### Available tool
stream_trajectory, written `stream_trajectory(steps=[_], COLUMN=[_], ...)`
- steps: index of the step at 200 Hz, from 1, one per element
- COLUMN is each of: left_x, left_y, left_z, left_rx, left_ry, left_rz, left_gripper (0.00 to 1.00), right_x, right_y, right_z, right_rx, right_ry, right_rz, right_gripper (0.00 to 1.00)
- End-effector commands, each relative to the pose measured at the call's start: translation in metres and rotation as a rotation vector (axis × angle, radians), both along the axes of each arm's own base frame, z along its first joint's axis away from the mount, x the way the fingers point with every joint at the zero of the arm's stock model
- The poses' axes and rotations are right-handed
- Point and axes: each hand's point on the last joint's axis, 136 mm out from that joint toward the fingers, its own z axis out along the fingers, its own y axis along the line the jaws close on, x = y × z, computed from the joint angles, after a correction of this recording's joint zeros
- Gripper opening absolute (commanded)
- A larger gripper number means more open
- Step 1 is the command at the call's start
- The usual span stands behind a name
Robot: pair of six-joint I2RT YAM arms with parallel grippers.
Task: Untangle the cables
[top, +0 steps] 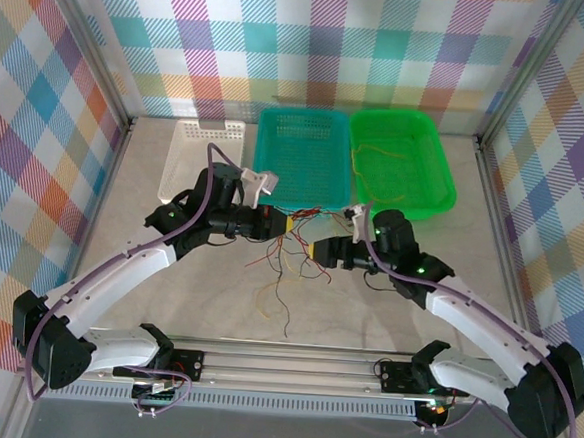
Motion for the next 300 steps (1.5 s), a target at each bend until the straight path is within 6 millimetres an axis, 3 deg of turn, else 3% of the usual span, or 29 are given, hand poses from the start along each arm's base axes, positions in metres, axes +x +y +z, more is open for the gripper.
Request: stream_trajectory(steps=[1, 41, 69, 101, 178, 202, 221, 232, 255, 300], left_x=[-0.004, -0.006, -0.007, -0.010, -0.024, -0.025, -0.027, -0.027, -0.028, -0.028], left_y=[-0.006, -0.007, -0.006, 0.002, 0.004, 0.003, 0.004, 0.005, 0.005, 0.002], left_z=[0.013, 0.010, 0.008, 0.015, 0.023, 0.026, 0.028, 0.028, 0.030, 0.029], left_rx=[-0.064, -0.067, -0.059, -0.049, -0.073, -0.085, -0.087, -0.084, -0.090, -0.101], left_ry=[-0.024, -0.017, -0.015, -0.062, -0.087, -0.093, -0.100, -0.106, -0.110, -0.097], left_rz=[-0.045, -0.055, -0.057, -0.040, -0.085, -0.096, -0.098, -0.093, -0.098, -0.113], left_gripper=[0.00, 0.00, 0.00, 0.00, 0.00, 0.00, 0.00, 0.00, 0.00, 0.00], right_x=[0.013, 0.015, 0.016, 0.023, 0.026, 0.028, 0.030, 0.030, 0.029, 0.039], right_y=[0.009, 0.018, 0.026, 0.003, -0.050, -0.052, -0.058, -0.060, -0.054, -0.042], right_z=[0.016, 0.016, 0.012, 0.001, -0.007, -0.016, -0.023, -0.026, -0.029, -0.030], right_rx=[0.049, 0.077, 0.078, -0.028, -0.136, -0.167, -0.186, -0.178, -0.139, -0.115], right_ry=[-0.112, -0.154, -0.147, -0.155, -0.166, -0.156, -0.159, -0.161, -0.152, -0.155], right_rz=[-0.018, -0.008, -0.001, -0.106, -0.291, -0.300, -0.326, -0.333, -0.308, -0.300], right_gripper=[0.67, 0.61, 0.31, 0.00, 0.00, 0.56, 0.66, 0.66, 0.53, 0.57])
